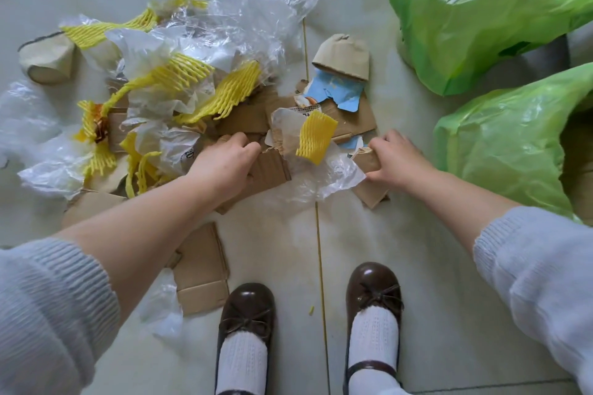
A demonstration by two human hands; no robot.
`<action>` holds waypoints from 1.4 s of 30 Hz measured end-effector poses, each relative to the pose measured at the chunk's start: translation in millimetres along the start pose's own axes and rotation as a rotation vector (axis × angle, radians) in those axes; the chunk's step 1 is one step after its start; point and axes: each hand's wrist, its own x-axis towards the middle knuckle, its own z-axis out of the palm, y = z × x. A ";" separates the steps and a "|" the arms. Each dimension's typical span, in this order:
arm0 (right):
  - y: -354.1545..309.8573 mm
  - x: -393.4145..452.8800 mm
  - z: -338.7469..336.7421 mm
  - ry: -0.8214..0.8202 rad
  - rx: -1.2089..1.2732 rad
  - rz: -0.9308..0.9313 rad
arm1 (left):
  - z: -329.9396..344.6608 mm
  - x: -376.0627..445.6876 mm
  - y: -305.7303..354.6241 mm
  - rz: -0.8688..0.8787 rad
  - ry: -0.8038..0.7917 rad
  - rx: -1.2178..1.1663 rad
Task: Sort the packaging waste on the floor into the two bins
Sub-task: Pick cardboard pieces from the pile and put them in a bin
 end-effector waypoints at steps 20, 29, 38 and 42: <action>-39.2 24.6 -68.5 -0.055 -0.072 -0.256 | -41.1 47.7 -18.2 -0.100 -0.087 -0.230; -40.8 71.4 -69.7 -0.111 -0.252 -0.457 | -43.1 59.9 -23.9 -0.085 -0.129 -0.195; -78.4 87.0 -116.1 -0.078 -0.221 -0.577 | -49.6 62.1 -29.7 -0.043 -0.117 -0.131; -99.8 93.9 -122.4 -0.150 -0.383 -0.697 | -52.5 61.6 -30.4 -0.028 -0.144 -0.117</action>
